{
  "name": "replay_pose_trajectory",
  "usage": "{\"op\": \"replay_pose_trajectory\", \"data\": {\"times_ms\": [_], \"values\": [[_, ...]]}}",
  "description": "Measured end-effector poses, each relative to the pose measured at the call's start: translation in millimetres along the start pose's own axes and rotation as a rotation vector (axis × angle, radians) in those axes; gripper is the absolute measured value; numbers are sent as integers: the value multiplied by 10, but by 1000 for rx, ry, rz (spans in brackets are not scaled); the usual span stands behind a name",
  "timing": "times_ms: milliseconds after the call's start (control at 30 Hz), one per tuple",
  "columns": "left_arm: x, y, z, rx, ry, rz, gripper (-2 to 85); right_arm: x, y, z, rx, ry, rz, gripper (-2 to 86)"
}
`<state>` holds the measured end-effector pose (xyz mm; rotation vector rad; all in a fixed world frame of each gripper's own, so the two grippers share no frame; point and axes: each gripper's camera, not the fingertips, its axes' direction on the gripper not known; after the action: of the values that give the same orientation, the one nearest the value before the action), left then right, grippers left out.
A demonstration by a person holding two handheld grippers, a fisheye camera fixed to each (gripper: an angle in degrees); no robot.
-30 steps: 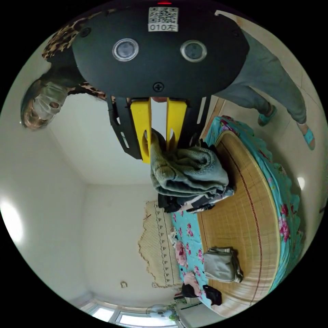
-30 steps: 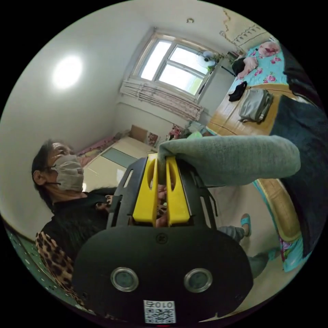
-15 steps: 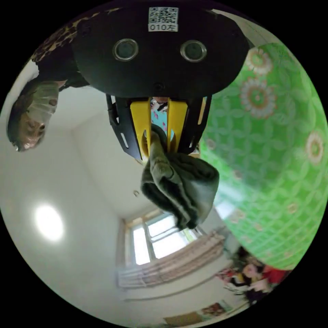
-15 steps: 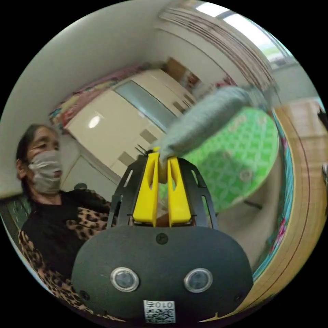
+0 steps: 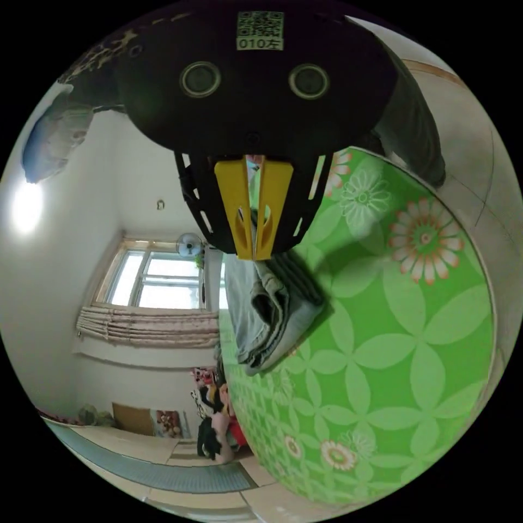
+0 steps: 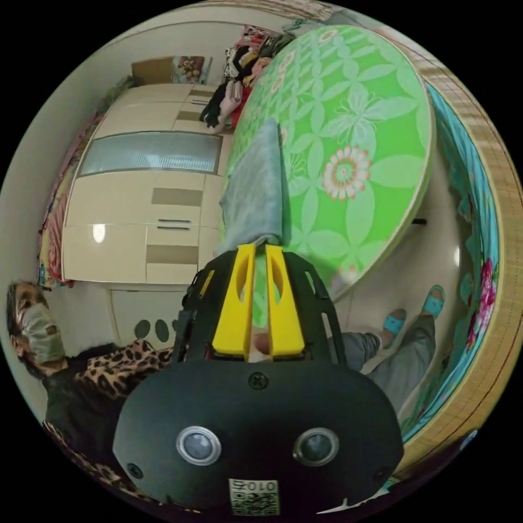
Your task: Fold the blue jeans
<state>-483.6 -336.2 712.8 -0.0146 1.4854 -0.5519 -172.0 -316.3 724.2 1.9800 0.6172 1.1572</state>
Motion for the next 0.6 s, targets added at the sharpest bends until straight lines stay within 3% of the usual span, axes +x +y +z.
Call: {"op": "replay_pose_trajectory", "data": {"times_ms": [200,300,433,600], "values": [[373,340,-706,243,-82,-88,0,96,-1108,521,-128,39,52,104],[537,567,-861,285,-90,-122,-1,40,-1659,905,-215,54,3,70],[738,1009,-1119,325,-113,-148,-1,-423,-2574,1272,-296,317,-261,51],[781,1373,-1562,418,-140,-196,0,-853,-3763,1519,-155,545,-299,59]]}}
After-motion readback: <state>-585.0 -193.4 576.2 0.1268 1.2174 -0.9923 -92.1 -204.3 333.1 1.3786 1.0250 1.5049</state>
